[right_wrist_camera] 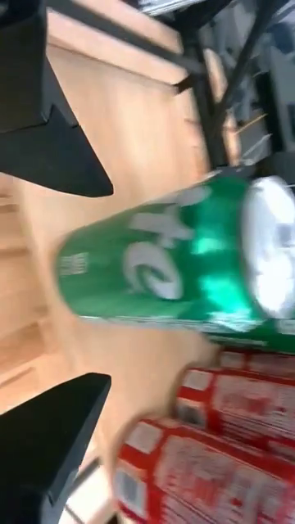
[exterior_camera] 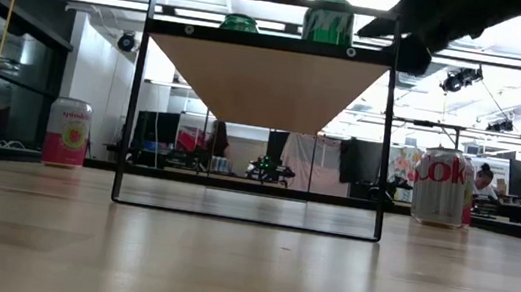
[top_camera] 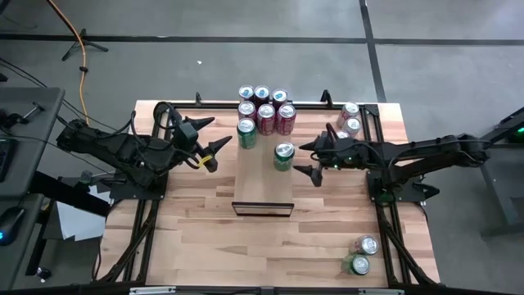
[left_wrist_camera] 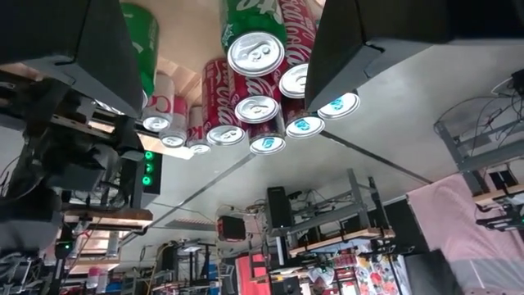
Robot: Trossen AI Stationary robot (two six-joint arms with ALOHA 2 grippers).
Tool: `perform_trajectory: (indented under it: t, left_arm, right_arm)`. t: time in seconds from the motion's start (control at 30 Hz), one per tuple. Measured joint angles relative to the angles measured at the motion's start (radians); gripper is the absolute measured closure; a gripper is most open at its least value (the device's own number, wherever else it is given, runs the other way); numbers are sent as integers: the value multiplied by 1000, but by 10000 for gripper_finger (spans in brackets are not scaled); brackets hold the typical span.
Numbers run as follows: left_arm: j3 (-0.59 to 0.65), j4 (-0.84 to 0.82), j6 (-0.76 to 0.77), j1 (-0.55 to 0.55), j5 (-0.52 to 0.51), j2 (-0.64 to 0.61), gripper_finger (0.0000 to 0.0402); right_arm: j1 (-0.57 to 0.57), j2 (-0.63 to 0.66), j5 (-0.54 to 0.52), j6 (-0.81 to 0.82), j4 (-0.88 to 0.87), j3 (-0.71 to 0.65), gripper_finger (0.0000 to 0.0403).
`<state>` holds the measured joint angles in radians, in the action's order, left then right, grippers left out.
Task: Place canned beverage on shelf
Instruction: Put the top green soda can on the shelf
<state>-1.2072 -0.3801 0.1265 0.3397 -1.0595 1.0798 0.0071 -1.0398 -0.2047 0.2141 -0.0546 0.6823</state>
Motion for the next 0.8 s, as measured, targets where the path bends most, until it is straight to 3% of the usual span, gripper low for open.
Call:
perform_trajectory:
  t: [0.1, 0.17, 0.4, 0.8]
  left_arm:
    - [0, -1, 0, 0, -2, 0, 131]
    - [0, -1, 0, 0, -7, 0, 131]
    - [0, -5, 0, 0, -26, 0, 131]
    - [-1, -16, 0, -23, -27, 0, 131]
  right_arm:
    - [0, -1, 2, 27, -32, 0, 82]
    - [0, -1, -22, 46, -30, 0, 123]
    - [-2, -7, -115, 71, -9, 0, 376]
    - [-5, -62, -98, 154, 37, -1, 400]
